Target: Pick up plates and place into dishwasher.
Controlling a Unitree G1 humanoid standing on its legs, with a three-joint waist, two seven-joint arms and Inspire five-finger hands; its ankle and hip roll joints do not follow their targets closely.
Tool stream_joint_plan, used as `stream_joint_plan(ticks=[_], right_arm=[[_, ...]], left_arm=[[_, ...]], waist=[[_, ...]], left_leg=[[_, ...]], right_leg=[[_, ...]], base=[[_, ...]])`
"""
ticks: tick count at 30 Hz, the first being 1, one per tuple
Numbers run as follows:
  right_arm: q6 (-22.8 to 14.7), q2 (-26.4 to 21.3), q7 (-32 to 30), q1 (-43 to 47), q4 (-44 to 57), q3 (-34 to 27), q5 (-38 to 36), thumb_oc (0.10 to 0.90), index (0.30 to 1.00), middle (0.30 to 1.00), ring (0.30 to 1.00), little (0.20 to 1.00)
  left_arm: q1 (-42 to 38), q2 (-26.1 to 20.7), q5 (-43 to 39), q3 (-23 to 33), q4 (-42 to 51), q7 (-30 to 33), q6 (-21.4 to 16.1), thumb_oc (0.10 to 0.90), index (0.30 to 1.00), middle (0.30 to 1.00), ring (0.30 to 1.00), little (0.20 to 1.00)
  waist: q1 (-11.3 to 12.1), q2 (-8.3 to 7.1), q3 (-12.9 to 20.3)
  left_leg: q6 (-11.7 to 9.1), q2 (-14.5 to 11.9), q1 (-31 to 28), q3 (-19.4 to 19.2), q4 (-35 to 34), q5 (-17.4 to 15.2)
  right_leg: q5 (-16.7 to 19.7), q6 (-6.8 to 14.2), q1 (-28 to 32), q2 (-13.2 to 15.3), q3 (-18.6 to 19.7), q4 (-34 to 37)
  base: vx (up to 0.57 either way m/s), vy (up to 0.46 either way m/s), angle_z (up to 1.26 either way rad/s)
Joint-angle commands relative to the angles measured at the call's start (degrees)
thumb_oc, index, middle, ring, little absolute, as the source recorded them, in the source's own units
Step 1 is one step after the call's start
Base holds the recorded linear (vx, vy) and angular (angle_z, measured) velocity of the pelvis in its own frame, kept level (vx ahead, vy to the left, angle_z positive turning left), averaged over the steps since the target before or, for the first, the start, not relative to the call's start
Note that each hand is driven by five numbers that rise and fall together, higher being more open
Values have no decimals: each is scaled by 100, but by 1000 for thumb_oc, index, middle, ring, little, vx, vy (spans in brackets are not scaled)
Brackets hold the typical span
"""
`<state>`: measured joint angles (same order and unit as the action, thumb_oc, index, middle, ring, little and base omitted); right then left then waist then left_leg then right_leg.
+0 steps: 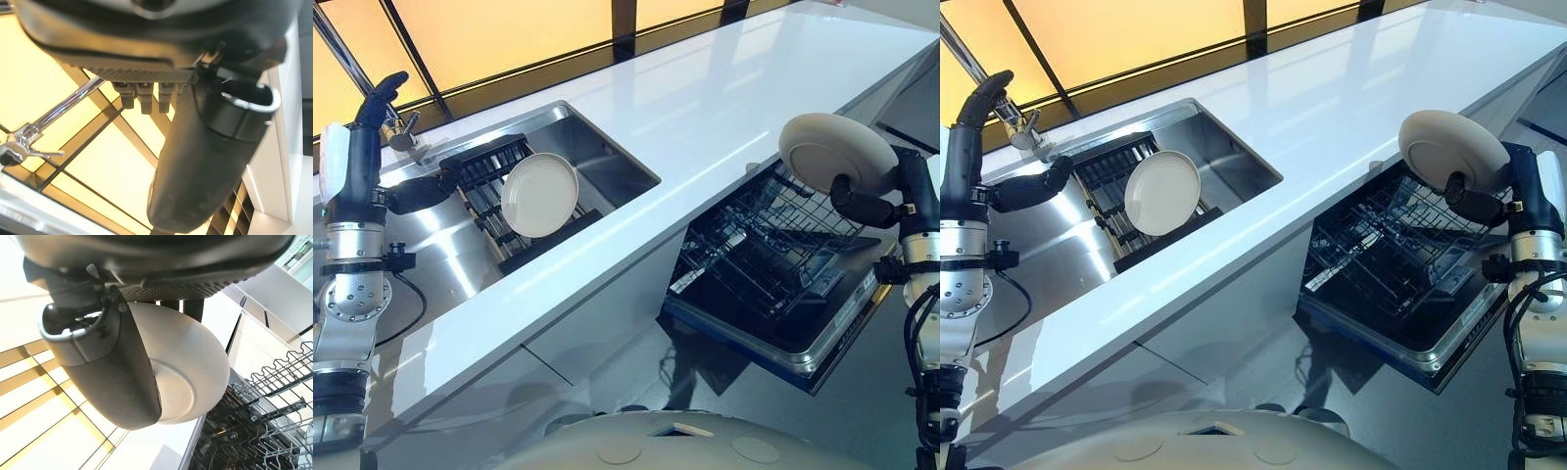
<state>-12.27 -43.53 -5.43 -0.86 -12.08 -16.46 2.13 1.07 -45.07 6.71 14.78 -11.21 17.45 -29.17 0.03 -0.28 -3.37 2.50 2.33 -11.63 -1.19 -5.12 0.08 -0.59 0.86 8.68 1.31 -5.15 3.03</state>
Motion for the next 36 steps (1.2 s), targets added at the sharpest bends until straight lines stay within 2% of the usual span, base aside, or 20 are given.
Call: stream_joint_plan(ticks=[1,7,11,22,29,31,36], right_arm=[[-599,-555,-510,1103,396,-470,-264,100,300,300,300,200],[-867,-588,-626,906,398,-913,-204,100,300,300,300,200],[-1124,-380,-738,558,575,-1301,-59,100,300,300,300,200],[-1276,-354,-1225,220,680,-1982,-42,100,300,300,300,200],[-1329,-368,-1527,-154,909,-2541,12,100,300,300,300,200],[-1341,-339,-1573,-177,975,-2578,38,100,300,300,300,200],[-1371,-227,-1764,-220,1158,-2630,273,100,300,300,300,200]], left_arm=[[-864,-757,-185,427,597,517,-505,800,900,900,900,900],[-599,-710,-272,913,883,847,-682,800,900,900,900,900],[-172,-318,-253,1402,1065,1021,-937,800,900,900,900,900],[203,-204,236,2026,1145,1939,-1292,800,900,900,900,900],[545,20,386,2480,1297,2366,-1678,800,900,900,900,900],[561,77,371,2545,1326,2401,-1749,800,900,900,900,900],[586,194,548,2641,1394,2526,-1848,800,900,900,900,900]], waist=[[101,46,425],[157,-12,467],[158,-57,472],[150,-120,457],[157,-195,398],[162,-205,358],[188,-249,320]], left_leg=[[171,295,239,85,479,-597],[158,322,223,208,452,-584],[164,317,235,241,453,-580],[220,330,265,249,744,-737],[259,346,339,243,1208,-994],[265,356,382,215,1336,-1007],[296,390,441,189,1793,-1278]], right_leg=[[-501,112,-221,-229,-190,-837],[-469,123,-204,-242,-239,-832],[-484,115,-230,-250,-230,-857],[-670,19,-297,-267,-307,-1150],[-953,-80,-368,-263,-359,-1513],[-972,-109,-402,-247,-391,-1602],[-1196,-154,-427,-185,-439,-1965]], base=[[-93,3,1],[-106,-1,2],[-85,-9,2],[-61,2,0],[-26,1,-1],[-35,0,-5],[0,-3,-3]])
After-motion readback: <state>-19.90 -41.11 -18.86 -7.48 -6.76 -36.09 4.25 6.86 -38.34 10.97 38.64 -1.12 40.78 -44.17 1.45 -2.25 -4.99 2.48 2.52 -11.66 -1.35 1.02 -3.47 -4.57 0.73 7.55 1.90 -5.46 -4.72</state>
